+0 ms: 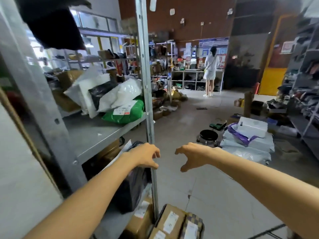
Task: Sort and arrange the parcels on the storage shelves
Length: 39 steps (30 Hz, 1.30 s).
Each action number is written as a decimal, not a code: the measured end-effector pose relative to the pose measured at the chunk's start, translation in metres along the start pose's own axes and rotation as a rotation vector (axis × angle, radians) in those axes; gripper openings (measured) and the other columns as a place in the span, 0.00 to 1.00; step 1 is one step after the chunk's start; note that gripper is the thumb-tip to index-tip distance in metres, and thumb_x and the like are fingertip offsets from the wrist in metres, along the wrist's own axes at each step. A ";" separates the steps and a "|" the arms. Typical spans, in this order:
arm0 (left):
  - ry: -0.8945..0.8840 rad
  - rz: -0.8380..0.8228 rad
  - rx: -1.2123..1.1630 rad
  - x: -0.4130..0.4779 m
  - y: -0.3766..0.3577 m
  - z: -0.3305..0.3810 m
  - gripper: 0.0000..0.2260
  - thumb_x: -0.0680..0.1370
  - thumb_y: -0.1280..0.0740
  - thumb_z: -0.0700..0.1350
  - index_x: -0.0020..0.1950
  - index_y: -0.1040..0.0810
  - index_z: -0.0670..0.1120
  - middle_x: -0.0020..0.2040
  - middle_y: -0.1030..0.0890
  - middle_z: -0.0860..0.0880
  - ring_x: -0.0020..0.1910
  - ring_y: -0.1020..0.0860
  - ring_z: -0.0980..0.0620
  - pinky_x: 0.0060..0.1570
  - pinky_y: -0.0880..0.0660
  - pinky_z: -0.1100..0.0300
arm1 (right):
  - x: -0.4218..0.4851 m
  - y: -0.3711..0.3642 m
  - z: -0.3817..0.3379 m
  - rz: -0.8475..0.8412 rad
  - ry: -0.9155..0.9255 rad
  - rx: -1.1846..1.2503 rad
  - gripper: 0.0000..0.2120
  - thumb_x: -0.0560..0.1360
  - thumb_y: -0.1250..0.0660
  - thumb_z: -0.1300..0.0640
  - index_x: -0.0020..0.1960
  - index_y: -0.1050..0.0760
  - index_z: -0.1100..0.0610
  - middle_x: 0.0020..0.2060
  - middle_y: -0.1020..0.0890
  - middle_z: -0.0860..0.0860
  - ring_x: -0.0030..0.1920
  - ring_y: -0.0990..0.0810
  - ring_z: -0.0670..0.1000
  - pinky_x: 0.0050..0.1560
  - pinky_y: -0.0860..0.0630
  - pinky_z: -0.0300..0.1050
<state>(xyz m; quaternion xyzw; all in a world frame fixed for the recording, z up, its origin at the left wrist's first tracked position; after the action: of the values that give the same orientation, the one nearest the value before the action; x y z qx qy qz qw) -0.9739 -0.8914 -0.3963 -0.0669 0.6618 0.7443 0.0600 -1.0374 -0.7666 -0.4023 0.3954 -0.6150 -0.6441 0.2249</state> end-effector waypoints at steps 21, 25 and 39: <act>0.934 0.180 -0.110 -0.604 -0.033 -0.063 0.17 0.74 0.30 0.52 0.62 0.24 0.51 0.57 0.22 0.51 0.51 0.25 0.54 0.43 0.26 0.62 | -0.186 -0.001 -0.474 0.059 0.868 -0.153 0.34 0.74 0.30 0.47 0.76 0.40 0.48 0.69 0.29 0.49 0.69 0.32 0.51 0.67 0.34 0.46; 1.179 0.164 -0.130 -0.745 -0.065 -0.023 0.17 0.73 0.28 0.53 0.60 0.21 0.50 0.54 0.19 0.50 0.54 0.22 0.50 0.52 0.23 0.51 | -0.264 -0.022 -0.579 0.039 1.130 -0.150 0.34 0.75 0.31 0.48 0.77 0.41 0.50 0.71 0.31 0.51 0.70 0.32 0.51 0.67 0.36 0.43; 1.999 0.291 -0.202 -1.055 -0.096 0.238 0.19 0.74 0.29 0.52 0.64 0.25 0.51 0.59 0.24 0.52 0.52 0.27 0.54 0.54 0.27 0.58 | -0.606 -0.076 -0.801 -0.069 1.962 -0.144 0.34 0.74 0.31 0.43 0.75 0.39 0.48 0.72 0.33 0.48 0.72 0.36 0.51 0.69 0.34 0.48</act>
<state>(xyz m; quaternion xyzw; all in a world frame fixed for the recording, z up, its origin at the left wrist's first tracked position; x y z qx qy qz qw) 0.0764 -0.6442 -0.2737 -0.5825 0.3444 0.3999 -0.6182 -0.0382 -0.7779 -0.2793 0.7577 -0.1031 -0.0723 0.6404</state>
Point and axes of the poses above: each hand's wrist, its own x-axis towards the middle knuckle, its own y-axis out of the back of the hand, z = x × y, the point moved 8 cm from there along x, towards the middle knuckle
